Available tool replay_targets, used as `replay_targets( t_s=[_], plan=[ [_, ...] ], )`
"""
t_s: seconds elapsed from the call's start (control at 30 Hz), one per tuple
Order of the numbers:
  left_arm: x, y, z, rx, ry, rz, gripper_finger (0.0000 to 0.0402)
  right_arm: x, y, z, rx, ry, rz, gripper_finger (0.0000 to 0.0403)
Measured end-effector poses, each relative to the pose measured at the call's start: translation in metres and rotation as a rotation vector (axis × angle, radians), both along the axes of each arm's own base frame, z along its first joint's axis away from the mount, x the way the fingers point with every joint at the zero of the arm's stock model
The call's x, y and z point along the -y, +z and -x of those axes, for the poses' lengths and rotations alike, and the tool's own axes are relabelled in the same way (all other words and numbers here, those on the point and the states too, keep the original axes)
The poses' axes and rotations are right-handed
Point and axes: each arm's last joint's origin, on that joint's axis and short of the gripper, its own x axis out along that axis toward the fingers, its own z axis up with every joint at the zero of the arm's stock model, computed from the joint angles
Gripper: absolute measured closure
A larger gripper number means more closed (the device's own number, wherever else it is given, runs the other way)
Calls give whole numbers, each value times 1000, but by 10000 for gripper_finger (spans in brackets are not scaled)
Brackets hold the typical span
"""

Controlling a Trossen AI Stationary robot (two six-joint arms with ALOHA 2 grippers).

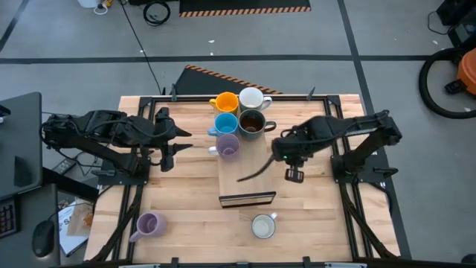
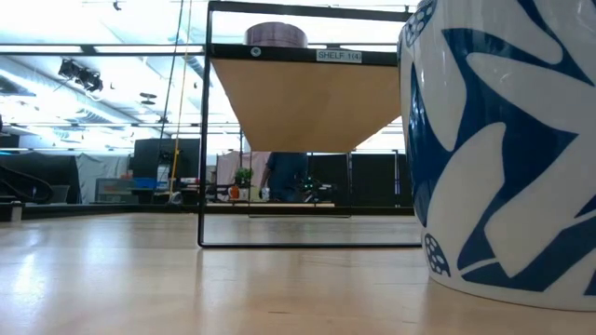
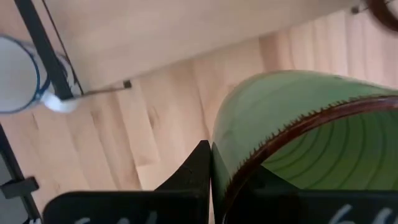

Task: Place coffee mugs
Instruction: Put the green mug on the shelf

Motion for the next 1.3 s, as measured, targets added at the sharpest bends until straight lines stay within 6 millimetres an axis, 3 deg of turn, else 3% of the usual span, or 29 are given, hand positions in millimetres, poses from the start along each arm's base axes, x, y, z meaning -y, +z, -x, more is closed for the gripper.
replay_targets(
  t_s=[0.27, 0.63, 0.87, 1.3],
  plan=[
    [0, 0, 0, 0, 0, 1, 241, 7, 9, -40, 34, 35, 8, 375],
    [0, 0, 0, 0, 0, 1, 241, 0, 0, -84, 47, 92, 10, 375],
    [0, 0, 0, 0, 1, 1, 241, 0, -8, -98, 62, 105, 11, 375],
    [0, -1, -1, 0, 9, 15, 241, 4, -13, -102, 83, 74, 3, 374]
  ],
)
